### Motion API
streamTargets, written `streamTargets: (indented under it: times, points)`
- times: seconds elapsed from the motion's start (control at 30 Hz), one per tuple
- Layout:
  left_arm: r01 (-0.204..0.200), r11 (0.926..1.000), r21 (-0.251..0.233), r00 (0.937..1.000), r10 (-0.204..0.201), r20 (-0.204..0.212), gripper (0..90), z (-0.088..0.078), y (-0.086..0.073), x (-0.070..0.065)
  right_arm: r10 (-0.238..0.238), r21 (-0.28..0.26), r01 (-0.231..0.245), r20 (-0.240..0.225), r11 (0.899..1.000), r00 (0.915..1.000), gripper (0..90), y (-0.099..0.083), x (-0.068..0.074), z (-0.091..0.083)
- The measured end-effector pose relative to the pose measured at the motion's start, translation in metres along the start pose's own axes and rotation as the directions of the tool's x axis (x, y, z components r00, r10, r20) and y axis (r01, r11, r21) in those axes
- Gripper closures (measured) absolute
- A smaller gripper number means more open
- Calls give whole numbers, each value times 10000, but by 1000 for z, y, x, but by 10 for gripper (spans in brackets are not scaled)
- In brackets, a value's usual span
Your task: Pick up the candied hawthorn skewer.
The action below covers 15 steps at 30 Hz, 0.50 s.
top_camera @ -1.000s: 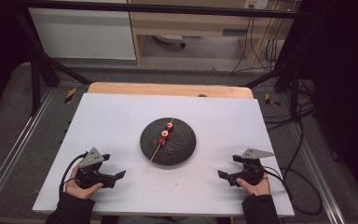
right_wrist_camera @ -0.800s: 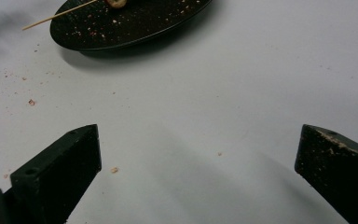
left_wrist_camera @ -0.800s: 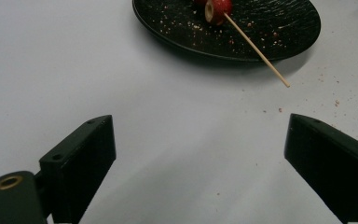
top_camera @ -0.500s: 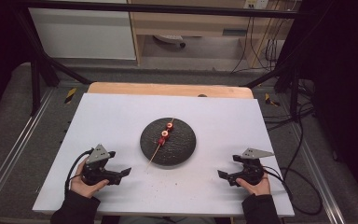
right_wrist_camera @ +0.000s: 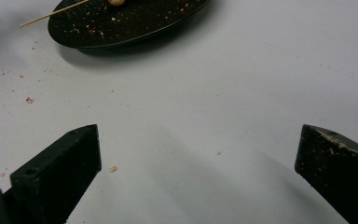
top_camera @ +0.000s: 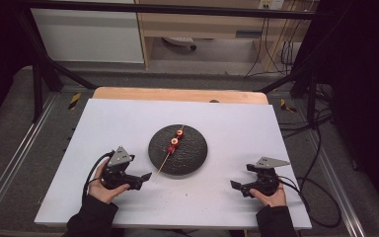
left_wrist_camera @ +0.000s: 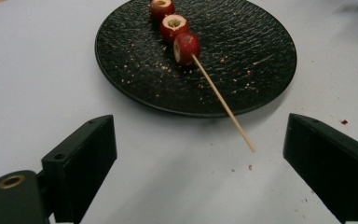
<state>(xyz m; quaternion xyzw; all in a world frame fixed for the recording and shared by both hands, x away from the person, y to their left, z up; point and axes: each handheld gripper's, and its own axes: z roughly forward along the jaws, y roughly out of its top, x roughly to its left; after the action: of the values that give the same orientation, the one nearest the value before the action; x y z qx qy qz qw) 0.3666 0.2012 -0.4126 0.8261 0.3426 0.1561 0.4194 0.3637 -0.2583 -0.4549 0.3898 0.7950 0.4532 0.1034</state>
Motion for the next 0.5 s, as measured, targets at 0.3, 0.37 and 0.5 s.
streamTargets:
  times: [0.3, 0.37, 0.5]
  points:
    - [129, 9992, 366, 9998, -125, -134, 125, 20, 15, -7, 14, -5, -14, 13, 10000, 10000, 14, 0, 0, 0]
    - [169, 9988, 452, 9997, -160, -187, 143, 24, 19, -8, -7, -3, 7, 31, 10000, 10000, 14, 0, 0, 0]
    - [212, 9975, 680, 9993, -189, -336, 179, 34, 25, -11, 38, 35, -38, 6, 10000, 10000, 15, 0, 0, 0]
